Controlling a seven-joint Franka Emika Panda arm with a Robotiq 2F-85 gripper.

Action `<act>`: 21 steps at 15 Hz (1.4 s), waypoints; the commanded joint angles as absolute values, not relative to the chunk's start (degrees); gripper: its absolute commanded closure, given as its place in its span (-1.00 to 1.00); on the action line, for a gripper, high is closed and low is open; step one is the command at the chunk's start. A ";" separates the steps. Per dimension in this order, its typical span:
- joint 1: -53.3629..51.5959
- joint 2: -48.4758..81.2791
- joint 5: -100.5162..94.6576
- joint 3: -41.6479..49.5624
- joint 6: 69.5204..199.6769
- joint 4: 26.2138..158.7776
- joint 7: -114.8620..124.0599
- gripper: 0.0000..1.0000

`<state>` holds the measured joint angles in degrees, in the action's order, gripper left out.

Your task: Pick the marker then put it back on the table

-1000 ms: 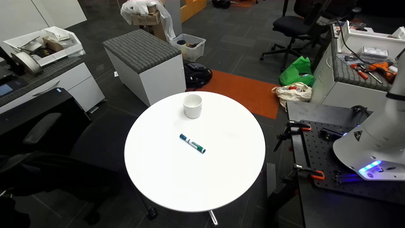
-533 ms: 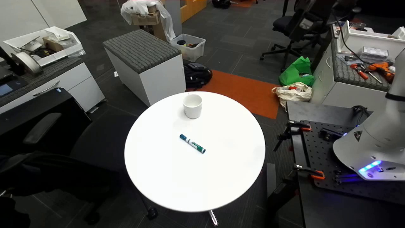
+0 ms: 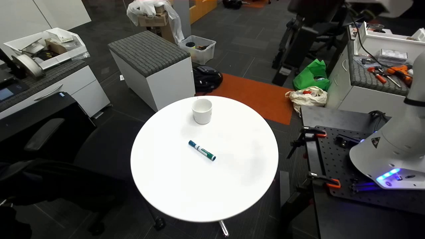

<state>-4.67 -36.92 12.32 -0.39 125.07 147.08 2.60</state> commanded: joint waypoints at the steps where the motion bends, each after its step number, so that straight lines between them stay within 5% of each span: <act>1: -5.02 -28.22 14.46 -1.88 130.49 143.96 4.55 -1.00; 21: -3.37 5.86 10.69 -1.66 139.49 130.12 22.89 -1.00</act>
<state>-3.83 2.79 13.48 -1.92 139.69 132.59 20.17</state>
